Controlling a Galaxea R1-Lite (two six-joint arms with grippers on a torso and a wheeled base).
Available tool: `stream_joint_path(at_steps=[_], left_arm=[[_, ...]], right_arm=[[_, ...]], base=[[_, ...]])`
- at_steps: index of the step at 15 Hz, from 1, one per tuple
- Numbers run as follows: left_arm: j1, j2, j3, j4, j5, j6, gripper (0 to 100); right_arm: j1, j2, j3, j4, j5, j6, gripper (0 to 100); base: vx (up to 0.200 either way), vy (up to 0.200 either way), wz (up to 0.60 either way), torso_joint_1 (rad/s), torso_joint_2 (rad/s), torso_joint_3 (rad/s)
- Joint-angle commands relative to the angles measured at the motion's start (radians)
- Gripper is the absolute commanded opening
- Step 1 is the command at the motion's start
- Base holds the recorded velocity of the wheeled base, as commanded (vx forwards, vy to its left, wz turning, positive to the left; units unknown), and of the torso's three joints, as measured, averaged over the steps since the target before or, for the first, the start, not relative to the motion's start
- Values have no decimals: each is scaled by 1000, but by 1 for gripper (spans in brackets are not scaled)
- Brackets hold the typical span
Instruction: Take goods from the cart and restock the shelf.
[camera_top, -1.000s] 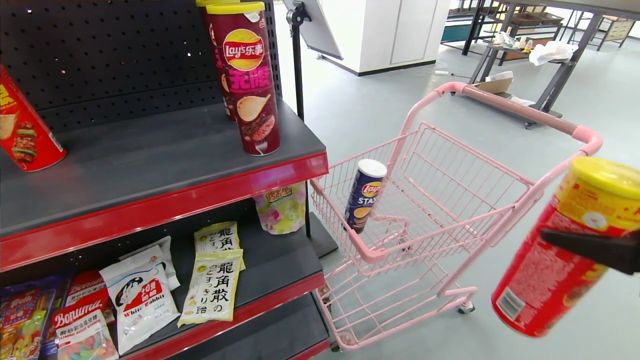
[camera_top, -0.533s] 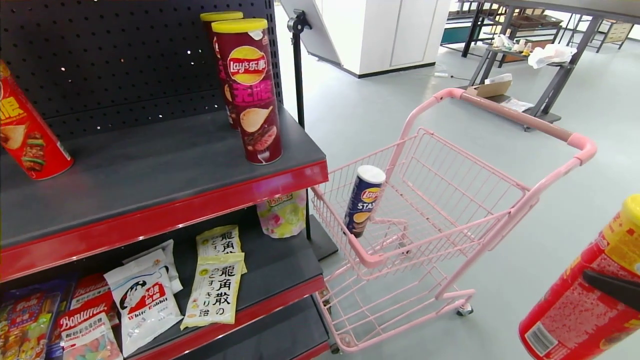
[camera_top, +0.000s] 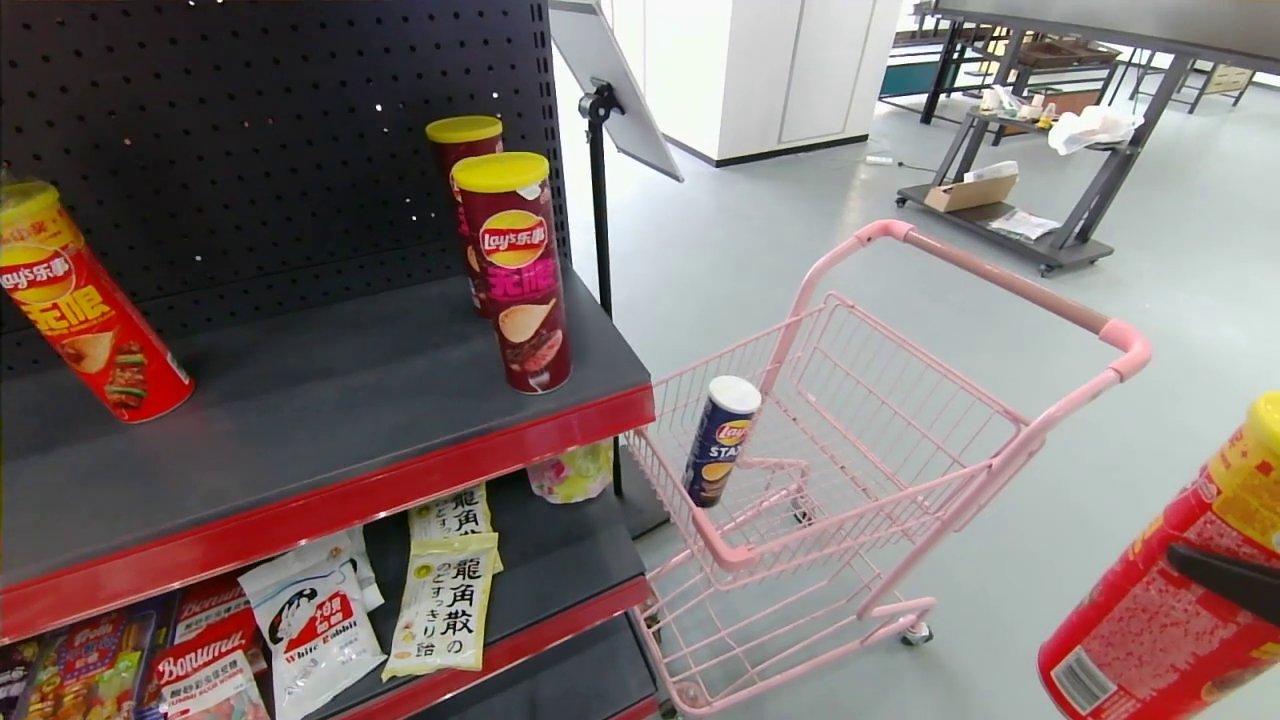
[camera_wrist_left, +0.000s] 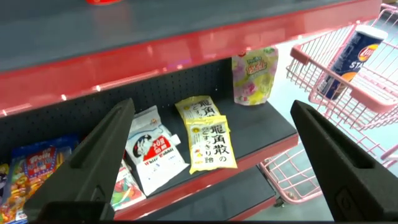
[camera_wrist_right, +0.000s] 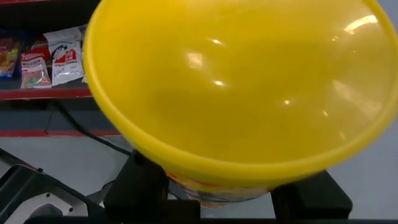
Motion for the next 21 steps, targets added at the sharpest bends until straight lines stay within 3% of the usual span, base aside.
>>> stream_joint_path(at_steps=[1,5,10,19,21], left_arm=[[0,0,0,1,0,0,100],[0,0,0,1,0,0,100],[0,0,0,1,0,0,100],[0,0,0,1,2,-3,100],[0,0,0,1,0,-2,100]], right_arm=[[11,22,-1,-4,36,-23,0],[21,109,-53,-9,142,-41,0],[15,169,-55,-52,139,-112,0],[13,187,-55,-55,142,-113,0],[10,187,-53,-55,140,-113,0]], base=[[0,0,0,207,-500,-305],[0,0,0,165,-413,-245],[0,0,0,80,-192,-109],[0,0,600,3,-2,-2],[0,0,0,0,0,0]])
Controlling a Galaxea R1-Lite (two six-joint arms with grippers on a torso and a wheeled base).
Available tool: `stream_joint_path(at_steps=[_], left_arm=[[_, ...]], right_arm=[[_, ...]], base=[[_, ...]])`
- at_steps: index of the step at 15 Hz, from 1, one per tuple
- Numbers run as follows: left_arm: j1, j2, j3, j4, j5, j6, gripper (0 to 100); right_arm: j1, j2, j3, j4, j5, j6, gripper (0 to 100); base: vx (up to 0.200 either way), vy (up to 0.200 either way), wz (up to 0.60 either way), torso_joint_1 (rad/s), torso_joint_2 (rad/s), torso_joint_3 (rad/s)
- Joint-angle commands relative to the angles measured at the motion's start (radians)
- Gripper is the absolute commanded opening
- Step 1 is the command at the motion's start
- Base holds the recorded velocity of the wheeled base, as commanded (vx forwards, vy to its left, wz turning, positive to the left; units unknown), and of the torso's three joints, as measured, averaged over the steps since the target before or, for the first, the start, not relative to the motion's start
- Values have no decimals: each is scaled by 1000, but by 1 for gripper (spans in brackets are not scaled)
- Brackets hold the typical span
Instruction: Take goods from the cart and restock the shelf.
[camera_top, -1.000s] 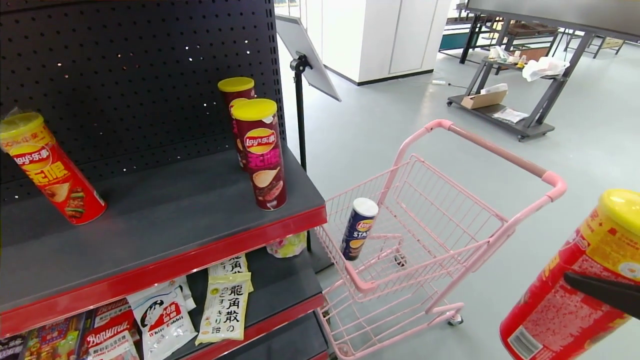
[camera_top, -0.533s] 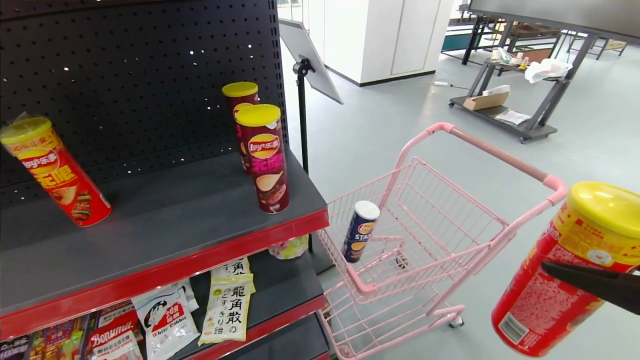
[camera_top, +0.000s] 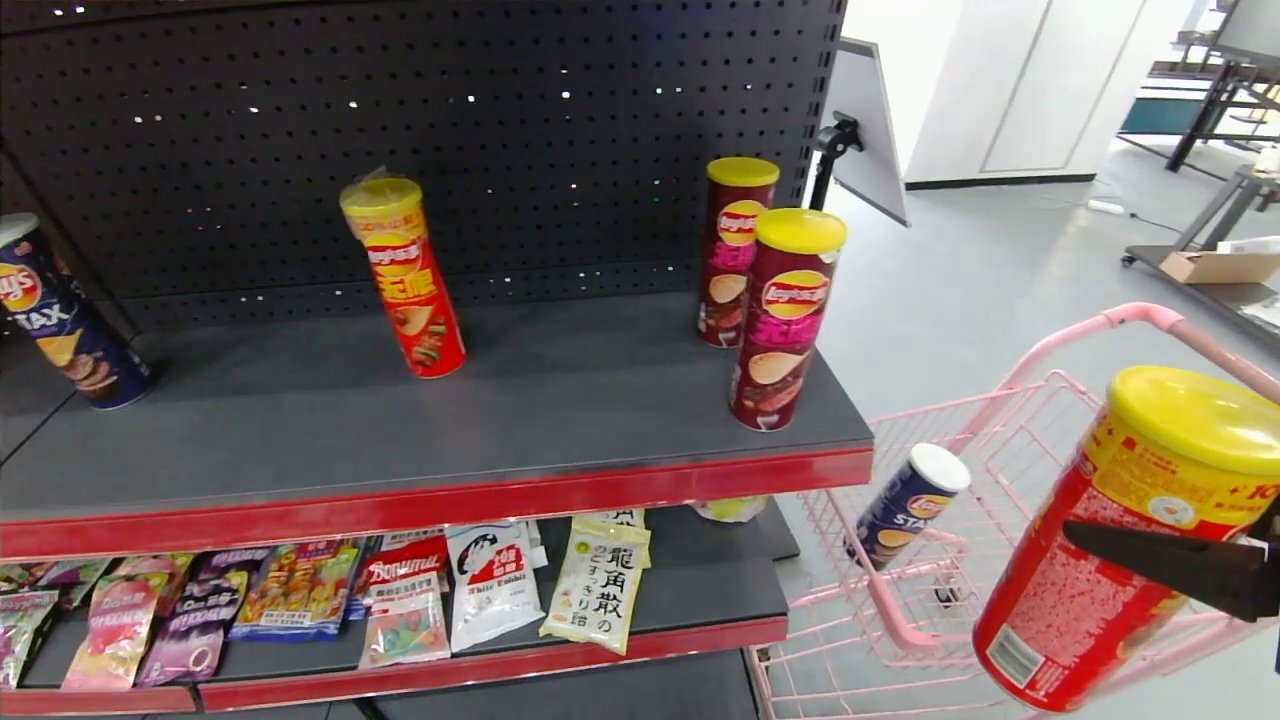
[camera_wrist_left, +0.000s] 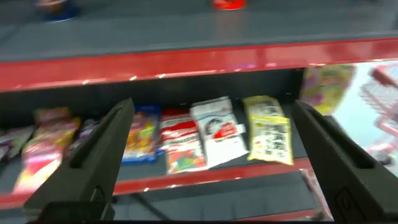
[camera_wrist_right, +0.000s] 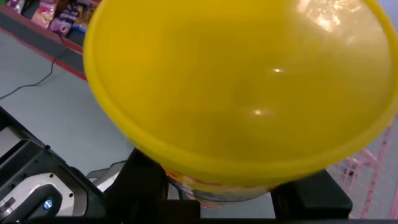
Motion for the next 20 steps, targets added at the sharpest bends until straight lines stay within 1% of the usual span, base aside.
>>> stream_joint_path(at_steps=[1,3,5,7,9,10,11,12,13,15,17,19,20], left_arm=[[0,0,0,-2,0,2,100],[0,0,0,-2,0,3,100],[0,0,0,0,0,3,100],[0,0,0,0,0,3,100],[0,0,0,0,0,3,100],[0,0,0,0,0,3,100],[0,0,0,0,0,2,100],[0,0,0,0,0,3,100],[0,0,0,0,0,3,100],[0,0,0,0,0,3,100],[0,0,0,0,0,3,100],[0,0,0,0,0,3,100],[0,0,0,0,0,3,100]], right_arm=[[-18,-5,13,0,1,-1,0],[-15,-22,27,-6,11,-1,0],[19,-20,43,-48,12,-1,0],[33,-6,98,-161,12,-5,0],[39,-3,150,-235,15,-25,0],[40,-6,154,-235,24,-24,0],[49,-6,162,-238,58,-24,0],[69,-17,165,-239,149,-21,0],[72,-17,164,-239,165,-22,0],[89,-17,164,-239,167,-24,0],[129,-19,167,-241,165,-22,0],[135,-20,168,-241,165,-22,0],[135,-20,170,-241,165,-22,0]], base=[[0,0,0,0,0,0],[0,200,0,2,-2,2],[0,200,0,2,0,2],[0,200,0,10,0,2],[0,200,0,5,-2,5],[0,200,0,-2,7,2],[0,200,0,2,2,7],[0,200,0,-7,2,7],[0,200,0,2,2,-2],[0,200,0,12,2,0],[0,200,0,5,-2,2],[0,200,0,5,0,2],[0,0,0,0,0,0]])
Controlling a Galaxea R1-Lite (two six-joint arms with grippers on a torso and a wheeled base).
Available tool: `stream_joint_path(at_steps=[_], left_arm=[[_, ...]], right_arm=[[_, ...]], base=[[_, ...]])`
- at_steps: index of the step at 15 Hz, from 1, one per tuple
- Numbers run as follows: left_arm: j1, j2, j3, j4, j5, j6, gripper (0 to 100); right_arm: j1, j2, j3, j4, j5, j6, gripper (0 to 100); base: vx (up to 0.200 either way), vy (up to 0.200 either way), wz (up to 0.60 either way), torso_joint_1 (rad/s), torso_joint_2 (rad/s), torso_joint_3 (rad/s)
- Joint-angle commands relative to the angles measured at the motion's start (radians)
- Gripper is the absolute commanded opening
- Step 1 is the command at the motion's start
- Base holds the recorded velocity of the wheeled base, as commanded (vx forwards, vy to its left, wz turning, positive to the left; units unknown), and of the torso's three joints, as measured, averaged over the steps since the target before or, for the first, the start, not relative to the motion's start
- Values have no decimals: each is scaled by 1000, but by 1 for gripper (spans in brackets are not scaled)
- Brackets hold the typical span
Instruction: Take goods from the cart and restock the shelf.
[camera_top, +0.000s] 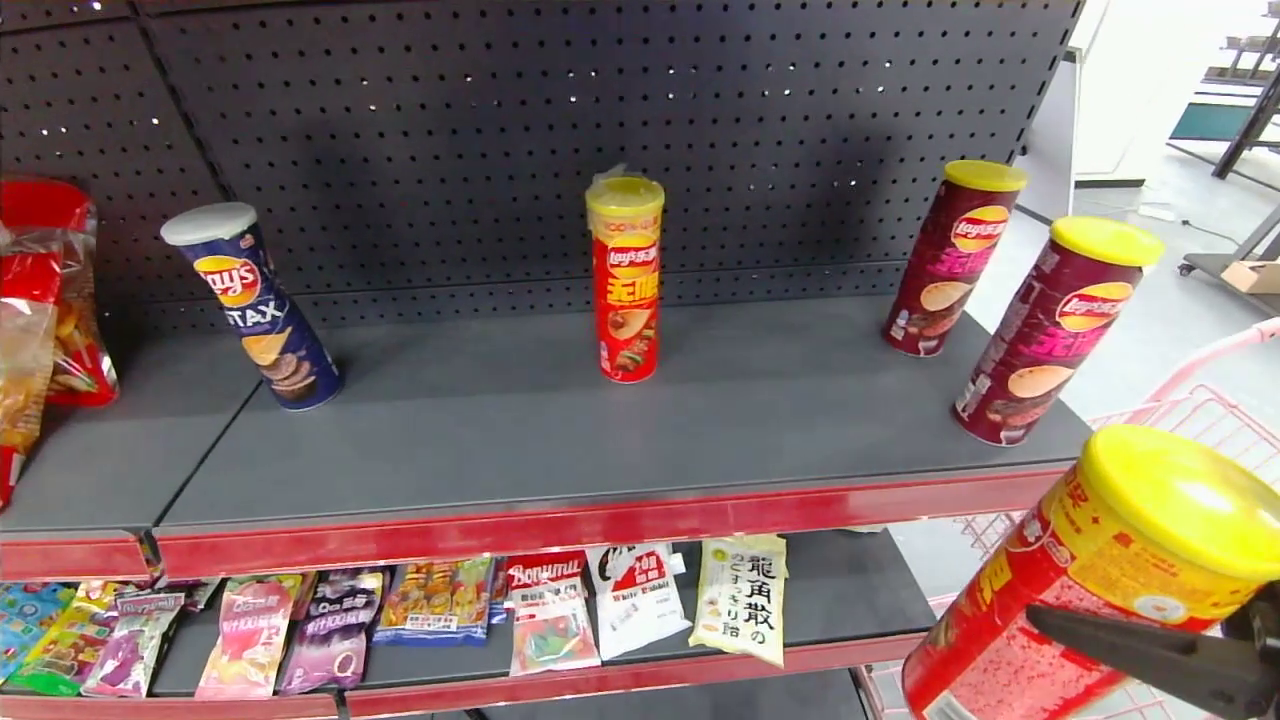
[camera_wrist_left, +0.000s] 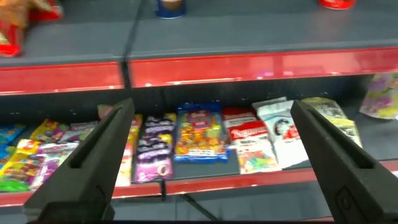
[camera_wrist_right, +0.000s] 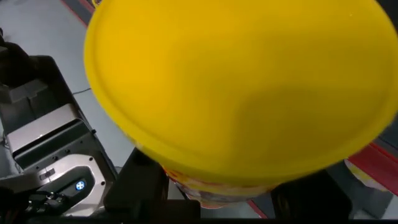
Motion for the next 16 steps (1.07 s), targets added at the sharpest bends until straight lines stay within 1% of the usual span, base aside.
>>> stream_joint_path(at_steps=[1,2,8,14,16], left_arm=[[0,0,0,0,0,0,100],[0,0,0,-1,0,0,100],[0,0,0,-1,0,0,100],[0,0,0,0,2,-5,100],[-4,25,0,0,-2,2,100]], right_arm=[[4,-1,1,-1,1,0,0],[4,-1,1,1,1,0,0],[2,7,1,1,1,4,0],[2,11,0,1,1,4,0],[4,3,0,-1,1,4,0]], base=[[0,0,0,0,0,0],[0,0,0,0,0,0],[200,0,0,-2,3,-1],[0,0,0,0,0,0],[0,0,0,0,0,0]])
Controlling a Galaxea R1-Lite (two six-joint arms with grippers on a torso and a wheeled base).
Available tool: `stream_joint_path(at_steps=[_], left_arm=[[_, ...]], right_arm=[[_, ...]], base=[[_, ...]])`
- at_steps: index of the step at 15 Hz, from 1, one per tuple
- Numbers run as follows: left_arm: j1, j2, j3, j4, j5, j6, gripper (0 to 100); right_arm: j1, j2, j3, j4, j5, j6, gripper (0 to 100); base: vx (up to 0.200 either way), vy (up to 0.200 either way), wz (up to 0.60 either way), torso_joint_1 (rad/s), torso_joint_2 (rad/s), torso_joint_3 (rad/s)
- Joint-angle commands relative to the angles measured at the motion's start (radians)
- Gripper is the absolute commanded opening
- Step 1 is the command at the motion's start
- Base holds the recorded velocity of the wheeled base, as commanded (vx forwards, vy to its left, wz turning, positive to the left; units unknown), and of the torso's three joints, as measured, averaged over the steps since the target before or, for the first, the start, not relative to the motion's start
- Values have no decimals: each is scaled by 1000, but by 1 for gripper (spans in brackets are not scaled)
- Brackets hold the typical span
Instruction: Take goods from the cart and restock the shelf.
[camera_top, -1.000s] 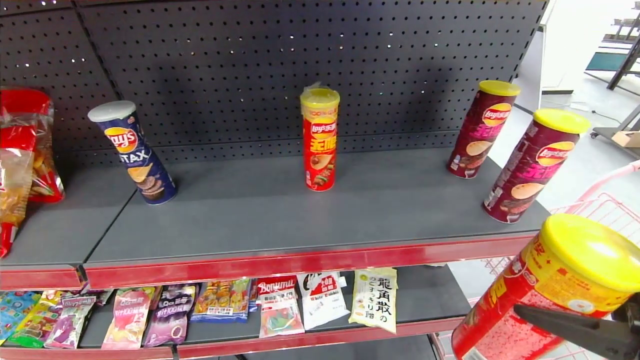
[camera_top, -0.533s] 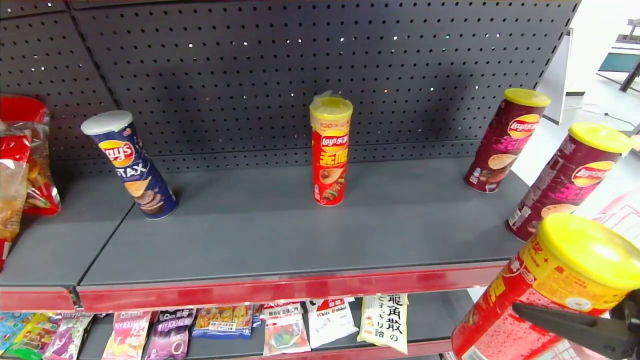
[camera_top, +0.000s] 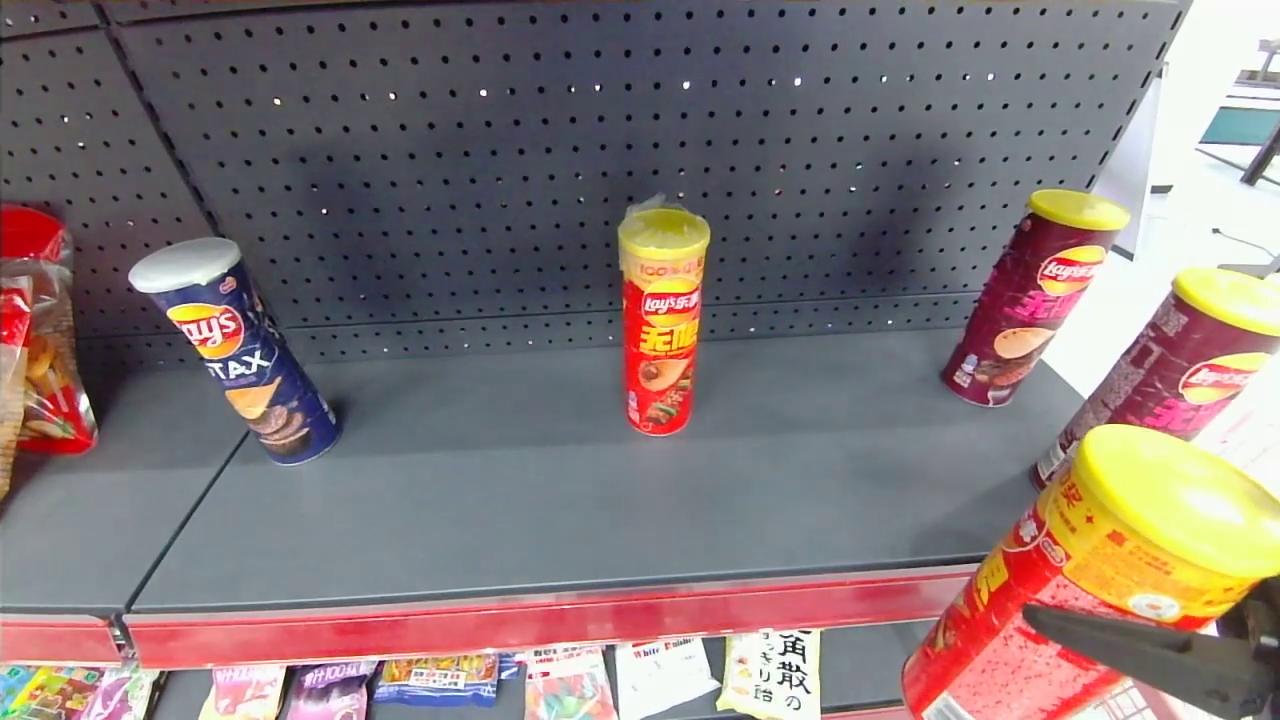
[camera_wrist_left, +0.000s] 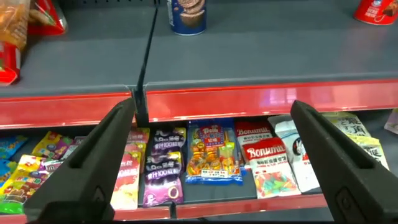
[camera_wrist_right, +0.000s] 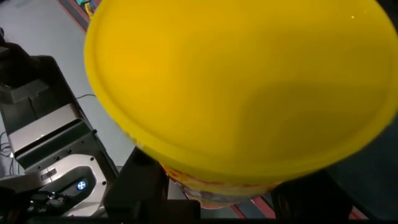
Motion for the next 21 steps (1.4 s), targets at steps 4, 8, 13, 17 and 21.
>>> stream_joint_path(at_steps=[4,8,13,17,21], left_arm=[[-24,275,-314,3,-135,-79,100],[-73,811,-644,-4,-414,120,100],[-349,1374,-879,-196,-525,140,100],[-430,1627,-997,-320,-488,143,100],[-461,1820,-1179,-380,-476,143,100]], right_arm=[[1,-4,-21,-1,1,-1,0],[-1,-6,-15,-1,1,-1,0],[-4,-13,-23,-1,-7,-1,0],[-9,-13,-32,-1,-11,-1,0],[-25,-13,-34,-1,-10,9,0]], base=[[0,0,0,0,0,0],[0,0,0,0,0,0],[0,0,0,0,0,0],[0,0,0,0,0,0],[0,0,0,0,0,0]])
